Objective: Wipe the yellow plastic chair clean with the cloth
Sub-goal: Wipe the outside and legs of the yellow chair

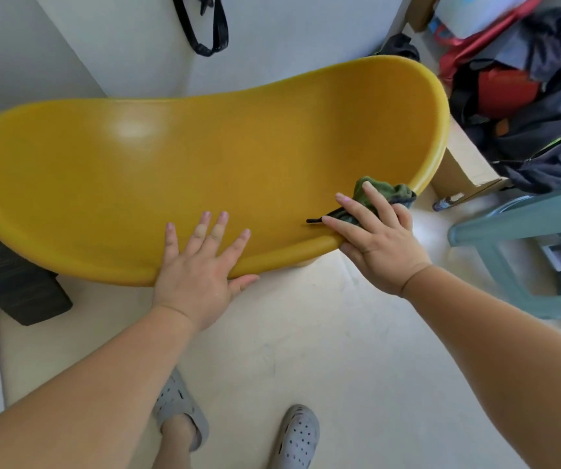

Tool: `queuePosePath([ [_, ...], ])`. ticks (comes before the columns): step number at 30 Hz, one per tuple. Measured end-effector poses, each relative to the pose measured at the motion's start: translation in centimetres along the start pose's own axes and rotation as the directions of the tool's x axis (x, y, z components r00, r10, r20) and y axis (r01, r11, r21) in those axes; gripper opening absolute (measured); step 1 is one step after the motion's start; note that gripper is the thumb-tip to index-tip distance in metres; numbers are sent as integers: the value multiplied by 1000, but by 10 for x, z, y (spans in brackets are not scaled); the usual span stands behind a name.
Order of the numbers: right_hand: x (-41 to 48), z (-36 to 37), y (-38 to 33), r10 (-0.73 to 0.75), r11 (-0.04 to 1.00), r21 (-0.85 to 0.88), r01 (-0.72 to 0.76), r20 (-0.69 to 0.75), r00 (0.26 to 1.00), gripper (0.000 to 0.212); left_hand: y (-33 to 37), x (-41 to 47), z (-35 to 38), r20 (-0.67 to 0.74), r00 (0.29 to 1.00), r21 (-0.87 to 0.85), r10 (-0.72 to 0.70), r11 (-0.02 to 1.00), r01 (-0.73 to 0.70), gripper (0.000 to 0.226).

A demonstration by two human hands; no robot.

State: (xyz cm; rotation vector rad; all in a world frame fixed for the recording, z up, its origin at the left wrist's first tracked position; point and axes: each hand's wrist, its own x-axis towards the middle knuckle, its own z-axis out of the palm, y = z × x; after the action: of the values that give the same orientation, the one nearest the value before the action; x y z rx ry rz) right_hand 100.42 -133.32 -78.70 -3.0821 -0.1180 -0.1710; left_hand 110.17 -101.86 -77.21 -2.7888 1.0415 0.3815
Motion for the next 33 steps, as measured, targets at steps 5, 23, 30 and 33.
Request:
queuePosePath([
  [5,46,-1,40,-4,1000,21,2,69,998,46,6,47,-19,-5,1000,-37,-21,999,21,82],
  [23,99,-6,74,2,992,120,-35,267,964,51,-3,98,-41,144,987,-97,-74,991,88,75],
  [30,97,-22,87,-102,995,37,96,201,974,66,0,96,-52,212,972,-146,-105,980,138,83],
  [33,89,-21,107,-72,997,-24,73,45,996,68,17,102,-60,178,961,-238,-213,938,252,96],
])
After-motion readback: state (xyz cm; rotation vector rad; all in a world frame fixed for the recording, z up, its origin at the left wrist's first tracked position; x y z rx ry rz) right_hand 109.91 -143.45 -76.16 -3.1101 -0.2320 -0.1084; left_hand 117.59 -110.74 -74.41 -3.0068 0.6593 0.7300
